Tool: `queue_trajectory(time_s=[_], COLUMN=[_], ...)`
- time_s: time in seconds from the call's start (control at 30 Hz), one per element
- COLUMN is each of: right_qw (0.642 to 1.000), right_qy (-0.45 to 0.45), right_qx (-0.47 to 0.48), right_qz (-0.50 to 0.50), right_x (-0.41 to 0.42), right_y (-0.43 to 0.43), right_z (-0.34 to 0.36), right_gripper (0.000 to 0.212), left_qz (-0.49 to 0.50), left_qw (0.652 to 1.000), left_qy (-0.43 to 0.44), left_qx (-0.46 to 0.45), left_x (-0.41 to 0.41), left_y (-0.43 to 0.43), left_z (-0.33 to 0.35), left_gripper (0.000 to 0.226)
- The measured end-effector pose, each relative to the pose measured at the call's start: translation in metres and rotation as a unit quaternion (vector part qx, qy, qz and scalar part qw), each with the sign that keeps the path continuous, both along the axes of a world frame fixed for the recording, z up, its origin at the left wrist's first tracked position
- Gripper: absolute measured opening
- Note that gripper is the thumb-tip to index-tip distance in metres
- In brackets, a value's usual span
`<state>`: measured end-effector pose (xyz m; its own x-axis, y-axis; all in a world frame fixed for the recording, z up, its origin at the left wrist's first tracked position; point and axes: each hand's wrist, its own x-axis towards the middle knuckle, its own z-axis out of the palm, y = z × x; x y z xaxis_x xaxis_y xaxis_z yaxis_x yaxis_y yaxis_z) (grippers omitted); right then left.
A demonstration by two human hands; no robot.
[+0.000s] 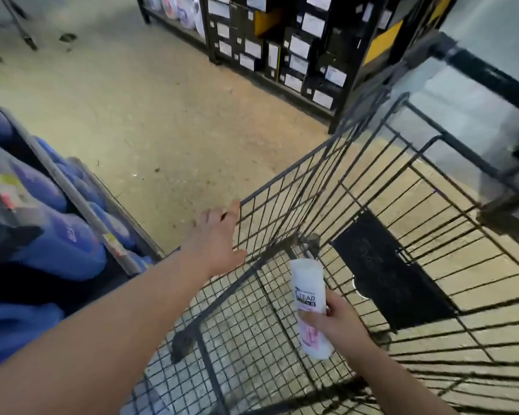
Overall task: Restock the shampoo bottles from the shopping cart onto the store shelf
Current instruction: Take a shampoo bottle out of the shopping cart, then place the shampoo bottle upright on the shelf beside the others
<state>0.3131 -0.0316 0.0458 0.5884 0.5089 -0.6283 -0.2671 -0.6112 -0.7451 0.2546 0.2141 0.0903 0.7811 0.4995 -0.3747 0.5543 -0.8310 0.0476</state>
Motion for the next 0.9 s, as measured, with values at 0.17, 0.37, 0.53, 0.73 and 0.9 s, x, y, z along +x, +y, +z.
queue_trajectory(time_s=[0.17,0.37,0.53,0.73,0.9], right_qw=[0.997,0.985,0.964,0.915,0.865], right_qy=[-0.02,-0.073,-0.092,-0.12,-0.125], right_qx=[0.068,0.143,0.207,0.29,0.327], right_qz=[0.023,0.068,0.141,0.254,0.358], right_x=[-0.01,-0.044,-0.101,-0.215,-0.35], right_y=[0.015,0.048,0.086,0.122,0.126], right_z=[0.075,0.159,0.22,0.286,0.322], right_gripper=[0.035,0.029,0.034,0.031,0.029], left_qz=[0.056,0.146,0.249,0.356,0.43], left_qw=[0.996,0.978,0.952,0.903,0.854], left_qy=[-0.068,-0.139,-0.176,-0.233,-0.26], left_qx=[-0.03,-0.046,-0.019,0.06,0.132], left_x=[-0.052,-0.164,-0.254,-0.386,-0.526], left_y=[-0.014,-0.037,-0.05,-0.075,-0.117], left_z=[0.045,0.108,0.159,0.205,0.239], left_gripper=[0.072,0.054,0.05,0.064,0.061])
